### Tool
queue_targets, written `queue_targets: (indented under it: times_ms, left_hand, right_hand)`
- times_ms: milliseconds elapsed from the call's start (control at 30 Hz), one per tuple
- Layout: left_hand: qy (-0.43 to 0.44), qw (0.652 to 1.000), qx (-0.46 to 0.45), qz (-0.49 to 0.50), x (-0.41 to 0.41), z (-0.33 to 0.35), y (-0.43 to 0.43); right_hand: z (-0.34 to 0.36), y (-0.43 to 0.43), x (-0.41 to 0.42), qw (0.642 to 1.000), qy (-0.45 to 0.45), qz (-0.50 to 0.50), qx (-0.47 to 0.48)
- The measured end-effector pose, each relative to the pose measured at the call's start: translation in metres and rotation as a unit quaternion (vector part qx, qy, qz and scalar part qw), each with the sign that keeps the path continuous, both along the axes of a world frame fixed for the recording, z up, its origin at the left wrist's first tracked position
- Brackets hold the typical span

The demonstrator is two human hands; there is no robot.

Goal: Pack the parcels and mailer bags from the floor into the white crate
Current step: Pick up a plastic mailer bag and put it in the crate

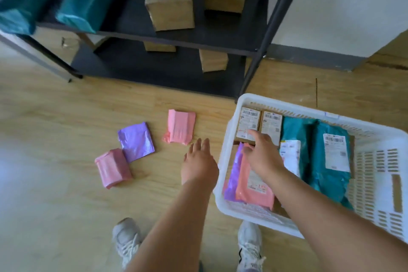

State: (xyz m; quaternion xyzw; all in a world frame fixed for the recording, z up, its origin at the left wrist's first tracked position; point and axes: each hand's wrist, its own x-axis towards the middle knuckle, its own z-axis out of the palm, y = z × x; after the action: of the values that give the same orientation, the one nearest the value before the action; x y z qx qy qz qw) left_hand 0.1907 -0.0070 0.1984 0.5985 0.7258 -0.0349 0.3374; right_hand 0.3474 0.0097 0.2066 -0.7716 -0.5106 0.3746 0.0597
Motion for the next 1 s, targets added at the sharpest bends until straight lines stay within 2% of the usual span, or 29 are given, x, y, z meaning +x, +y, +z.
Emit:
queue_targets:
  times_ms: [167, 333, 433, 667, 1000]
  left_hand:
    - [-0.003, 1.0, -0.007, 0.019, -0.101, -0.014, -0.008]
    - [0.023, 0.999, -0.027, -0.005, -0.214, -0.039, -0.018]
    - [0.012, 0.999, -0.03, -0.004, -0.25, -0.055, -0.011]
    - [-0.025, 0.999, -0.042, 0.0, -0.264, -0.121, 0.018]
    - [-0.057, 0.997, -0.032, -0.034, -0.221, -0.285, 0.082]
  right_hand:
    - [-0.018, 0.012, -0.106, 0.999, -0.016, 0.045, -0.007]
    - [-0.047, 0.012, -0.212, 0.998, -0.017, 0.035, -0.041]
    - [-0.066, 0.015, -0.24, 0.998, -0.019, 0.015, -0.056]
    - [-0.132, 0.028, -0.255, 0.996, -0.005, -0.028, -0.08]
    - [-0.289, 0.073, -0.233, 0.996, -0.021, -0.015, -0.08]
